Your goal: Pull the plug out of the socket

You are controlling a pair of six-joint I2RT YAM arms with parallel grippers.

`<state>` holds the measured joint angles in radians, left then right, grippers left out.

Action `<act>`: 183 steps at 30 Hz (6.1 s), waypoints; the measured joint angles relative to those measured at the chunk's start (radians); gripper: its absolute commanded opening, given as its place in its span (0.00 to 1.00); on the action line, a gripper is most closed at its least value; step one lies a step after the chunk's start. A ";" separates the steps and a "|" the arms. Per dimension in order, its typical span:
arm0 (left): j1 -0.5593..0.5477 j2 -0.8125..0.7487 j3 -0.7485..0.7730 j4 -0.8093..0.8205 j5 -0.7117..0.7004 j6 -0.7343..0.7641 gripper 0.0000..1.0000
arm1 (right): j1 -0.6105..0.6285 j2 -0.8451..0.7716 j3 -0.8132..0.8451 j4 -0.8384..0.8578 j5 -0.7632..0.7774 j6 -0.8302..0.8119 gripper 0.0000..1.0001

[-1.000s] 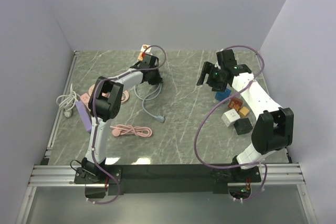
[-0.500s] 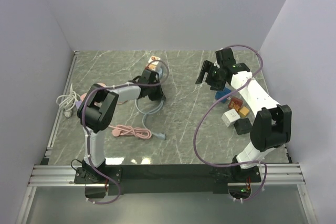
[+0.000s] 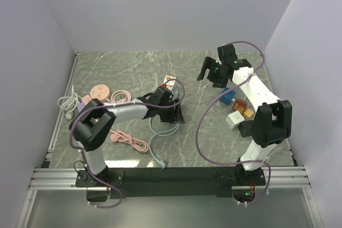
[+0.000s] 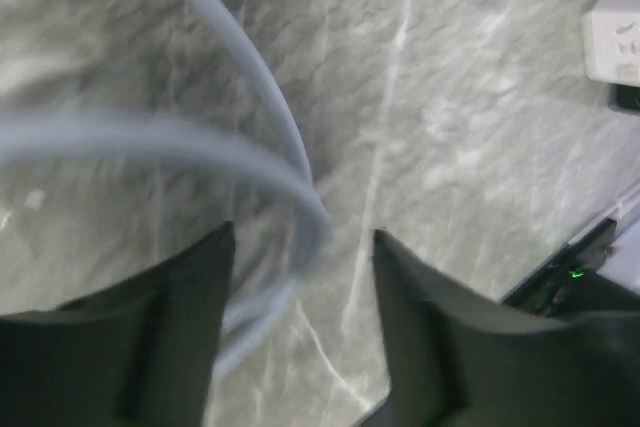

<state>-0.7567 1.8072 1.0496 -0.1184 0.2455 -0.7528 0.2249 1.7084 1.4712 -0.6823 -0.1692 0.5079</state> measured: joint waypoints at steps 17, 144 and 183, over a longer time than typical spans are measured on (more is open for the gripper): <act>0.253 -0.663 -0.003 -0.172 -0.209 -0.014 0.99 | 0.171 0.198 0.277 -0.038 0.045 0.038 0.99; 0.334 -0.363 -0.280 0.200 0.178 0.085 0.01 | 0.278 0.083 -0.091 0.195 -0.362 0.109 0.00; 0.289 -0.306 -0.187 0.409 0.256 0.031 0.01 | 0.066 0.027 0.044 -0.079 -0.583 -0.058 0.00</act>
<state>-0.4679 1.5017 0.8623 0.2909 0.5018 -0.7223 0.2905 1.7359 1.5150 -0.7616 -0.7521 0.4503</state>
